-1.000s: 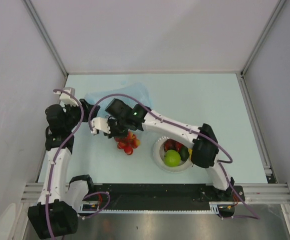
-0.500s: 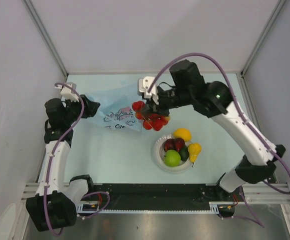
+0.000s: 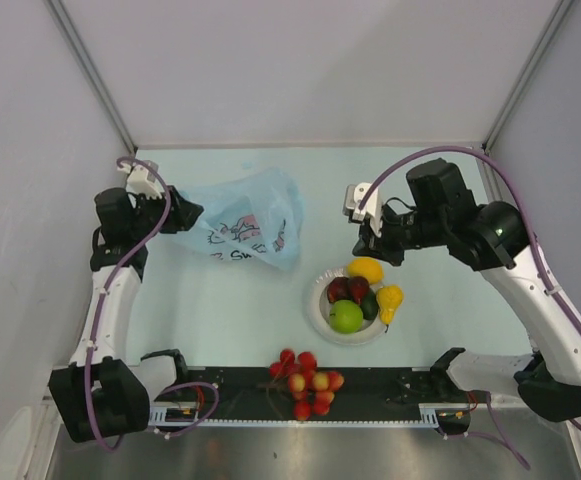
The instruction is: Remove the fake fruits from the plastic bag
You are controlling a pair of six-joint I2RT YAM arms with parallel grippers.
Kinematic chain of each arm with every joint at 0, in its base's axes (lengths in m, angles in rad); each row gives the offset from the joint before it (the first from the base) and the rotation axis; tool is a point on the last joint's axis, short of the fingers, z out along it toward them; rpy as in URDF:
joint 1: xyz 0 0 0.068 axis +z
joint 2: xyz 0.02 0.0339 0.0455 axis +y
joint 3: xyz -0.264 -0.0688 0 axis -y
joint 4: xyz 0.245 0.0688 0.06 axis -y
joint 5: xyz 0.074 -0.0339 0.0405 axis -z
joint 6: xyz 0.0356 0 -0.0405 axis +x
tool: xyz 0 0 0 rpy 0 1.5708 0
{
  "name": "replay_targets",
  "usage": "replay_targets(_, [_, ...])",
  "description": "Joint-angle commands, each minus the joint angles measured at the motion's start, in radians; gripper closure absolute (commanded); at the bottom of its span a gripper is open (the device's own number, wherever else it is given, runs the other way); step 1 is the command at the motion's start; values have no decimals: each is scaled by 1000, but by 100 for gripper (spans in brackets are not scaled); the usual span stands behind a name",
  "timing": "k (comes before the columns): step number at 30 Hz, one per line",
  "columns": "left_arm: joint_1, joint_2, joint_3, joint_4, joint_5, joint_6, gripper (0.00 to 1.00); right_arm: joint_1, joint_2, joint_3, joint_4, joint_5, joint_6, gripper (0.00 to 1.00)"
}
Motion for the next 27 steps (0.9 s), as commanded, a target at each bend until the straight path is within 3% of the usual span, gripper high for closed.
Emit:
replay_targets(1, [-5, 15, 50, 30, 25, 3, 40, -9, -42, -64, 12, -16, 30, 100])
replay_targets(4, [-5, 12, 56, 24, 25, 14, 40, -8, -52, -120, 34, -51, 46, 100])
replay_targets(8, [-4, -4, 71, -69, 46, 80, 36, 12, -62, -212, 19, 0, 41, 65])
replay_targets(10, [4, -49, 96, -146, 110, 195, 22, 5, -72, -240, 52, 31, 63, 59])
replay_targets(11, [8, -75, 102, -219, 152, 256, 8, -3, -79, -271, 72, 42, 98, 55])
replay_targets(14, [25, -196, 119, -303, 199, 445, 1, -38, -55, -294, 117, 45, 164, 47])
replay_targets(16, [27, -227, 161, -460, 248, 609, 0, -48, -27, -300, 123, 8, 181, 42])
replay_targets(17, [25, -224, 181, -544, 281, 669, 0, -46, -18, -300, 118, -16, 178, 33])
replay_targets(18, [24, -216, 219, -708, 349, 807, 0, -43, -9, -308, 118, -74, 150, 30])
replay_targets(21, [22, -181, 237, -927, 411, 1043, 0, 7, 6, -343, 169, -101, 75, 28])
replay_targets(22, [21, -173, 228, -976, 411, 1062, 0, 18, 17, -367, 186, -105, 54, 29])
replay_targets(24, [22, -181, 182, -925, 402, 1000, 2, 29, 45, -375, 227, -146, 11, 32])
replay_targets(27, [22, -210, 111, -685, 362, 808, 2, 95, 112, -372, 325, -132, 3, 32])
